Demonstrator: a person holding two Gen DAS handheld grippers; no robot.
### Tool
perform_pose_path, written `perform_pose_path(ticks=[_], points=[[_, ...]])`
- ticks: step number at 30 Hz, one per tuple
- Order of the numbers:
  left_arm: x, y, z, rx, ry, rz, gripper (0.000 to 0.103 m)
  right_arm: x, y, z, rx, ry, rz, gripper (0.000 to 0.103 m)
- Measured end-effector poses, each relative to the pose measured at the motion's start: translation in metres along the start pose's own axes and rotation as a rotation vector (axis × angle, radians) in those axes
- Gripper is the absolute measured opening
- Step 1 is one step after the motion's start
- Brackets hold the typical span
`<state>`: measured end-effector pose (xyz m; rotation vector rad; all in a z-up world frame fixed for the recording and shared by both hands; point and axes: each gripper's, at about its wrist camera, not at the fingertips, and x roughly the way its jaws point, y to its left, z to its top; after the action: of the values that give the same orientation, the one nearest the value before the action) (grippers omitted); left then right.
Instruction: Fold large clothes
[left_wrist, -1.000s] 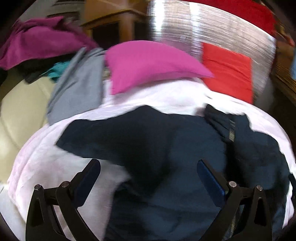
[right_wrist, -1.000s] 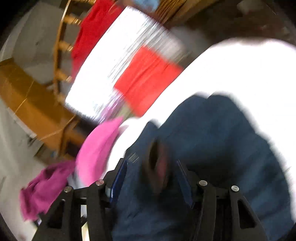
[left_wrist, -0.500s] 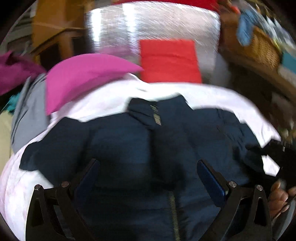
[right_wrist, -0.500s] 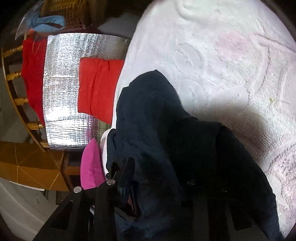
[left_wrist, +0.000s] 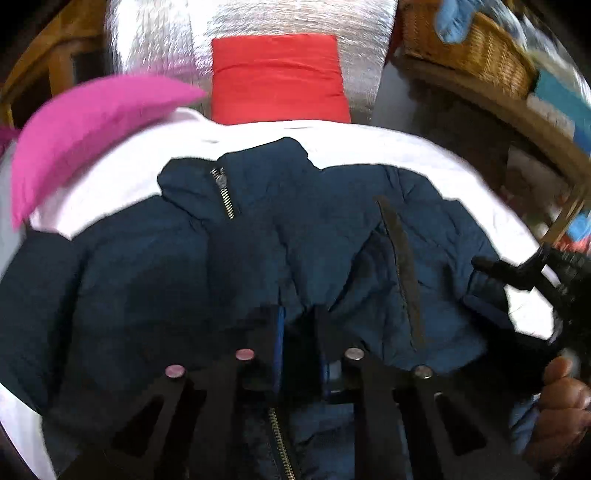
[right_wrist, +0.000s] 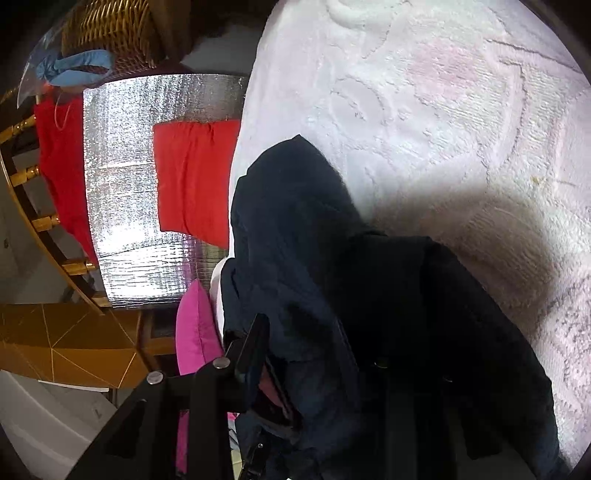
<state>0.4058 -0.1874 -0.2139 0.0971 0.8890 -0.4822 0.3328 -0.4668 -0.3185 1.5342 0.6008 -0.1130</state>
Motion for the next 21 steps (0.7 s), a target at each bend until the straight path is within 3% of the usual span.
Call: perform_pose_path(ticks=[2,5,8,10,11,12,13,14,15,16,21], points=[[-0.009,0.012,0.003,-0.046,-0.009,-0.031,0.003,0.001,0.004,-0.001,-0.012,-0.003,-0.010,0.040],[-0.026,0.033,0.005,-0.094,-0.047,-0.010,0.002,0.002,0.008,-0.002,-0.030,-0.005,-0.023,0.040],[-0.038,0.045,0.003,-0.101,-0.058,0.033,0.003,-0.006,0.013,-0.009,-0.057,-0.043,-0.034,0.043],[-0.044,0.049,0.002,-0.086,-0.055,0.106,0.004,-0.015,0.030,-0.017,-0.134,-0.096,-0.030,0.046],[-0.047,0.054,0.001,-0.078,-0.050,0.148,0.009,-0.016,0.040,-0.021,-0.184,-0.099,-0.011,0.046],[-0.046,0.057,0.001,-0.076,-0.045,0.169,0.028,-0.011,0.056,-0.027,-0.254,-0.041,0.087,0.048],[-0.049,0.063,-0.001,-0.081,-0.033,0.202,0.042,-0.006,0.058,-0.029,-0.255,0.000,0.127,0.055],[-0.050,0.070,-0.001,-0.094,-0.026,0.230,0.068,0.003,0.057,-0.030,-0.234,0.054,0.159,0.061],[-0.054,0.079,-0.003,-0.115,-0.030,0.253,0.071,0.003,0.057,-0.030,-0.234,0.054,0.159,0.073],[-0.059,0.089,-0.005,-0.133,-0.036,0.272,0.071,0.009,0.054,-0.032,-0.209,0.082,0.172,0.076],[-0.085,0.135,-0.013,-0.179,-0.058,0.389,0.071,0.046,0.048,-0.039,-0.183,0.215,0.137,0.076]])
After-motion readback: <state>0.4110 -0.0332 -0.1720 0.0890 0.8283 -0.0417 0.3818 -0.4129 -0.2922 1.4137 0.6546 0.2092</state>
